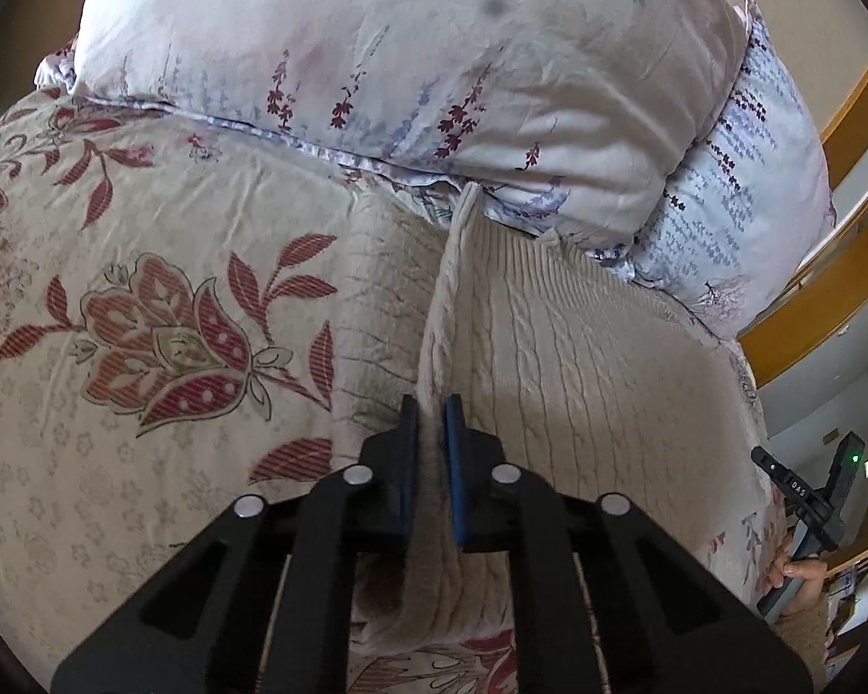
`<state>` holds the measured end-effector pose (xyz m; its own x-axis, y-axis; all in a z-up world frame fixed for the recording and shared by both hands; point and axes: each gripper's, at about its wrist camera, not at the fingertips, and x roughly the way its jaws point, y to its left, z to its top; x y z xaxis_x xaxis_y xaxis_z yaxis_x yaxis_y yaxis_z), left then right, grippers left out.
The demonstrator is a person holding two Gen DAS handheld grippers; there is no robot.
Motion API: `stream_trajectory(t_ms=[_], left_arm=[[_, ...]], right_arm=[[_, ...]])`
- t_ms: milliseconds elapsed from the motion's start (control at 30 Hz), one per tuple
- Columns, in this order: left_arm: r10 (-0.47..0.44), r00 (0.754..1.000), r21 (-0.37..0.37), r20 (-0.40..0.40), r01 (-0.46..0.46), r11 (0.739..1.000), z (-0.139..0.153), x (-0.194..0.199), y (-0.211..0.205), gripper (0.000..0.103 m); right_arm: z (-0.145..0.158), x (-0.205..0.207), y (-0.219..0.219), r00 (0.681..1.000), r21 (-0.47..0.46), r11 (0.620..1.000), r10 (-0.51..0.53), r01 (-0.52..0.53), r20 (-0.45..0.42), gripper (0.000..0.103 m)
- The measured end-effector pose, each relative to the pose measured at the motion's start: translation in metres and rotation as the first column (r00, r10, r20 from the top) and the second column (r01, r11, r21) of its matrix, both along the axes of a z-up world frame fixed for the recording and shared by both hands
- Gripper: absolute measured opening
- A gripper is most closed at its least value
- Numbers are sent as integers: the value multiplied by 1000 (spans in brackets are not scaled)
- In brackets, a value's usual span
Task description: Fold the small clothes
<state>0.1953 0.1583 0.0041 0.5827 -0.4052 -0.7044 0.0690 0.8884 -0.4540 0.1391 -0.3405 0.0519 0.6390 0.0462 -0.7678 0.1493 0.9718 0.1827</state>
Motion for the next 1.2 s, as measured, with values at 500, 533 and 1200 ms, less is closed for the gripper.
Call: stream_trajectory(t_ms=[500,533,1200], left_arm=[[-19,1000,-58,3,19,998,1,-14,14,7],[-17,1000,-57,-3,17,998,-2,-14,14,7],[-114,987,112,112,101,989,21,-31,-40,50]], right_arm=[[4,-24,3,999,-29,999,-43,42,-14,10],[0,-20,3,998,-44,998,-50,48,-32,10],[-1,9,97,985,-181,969,156,-166,-71,46]])
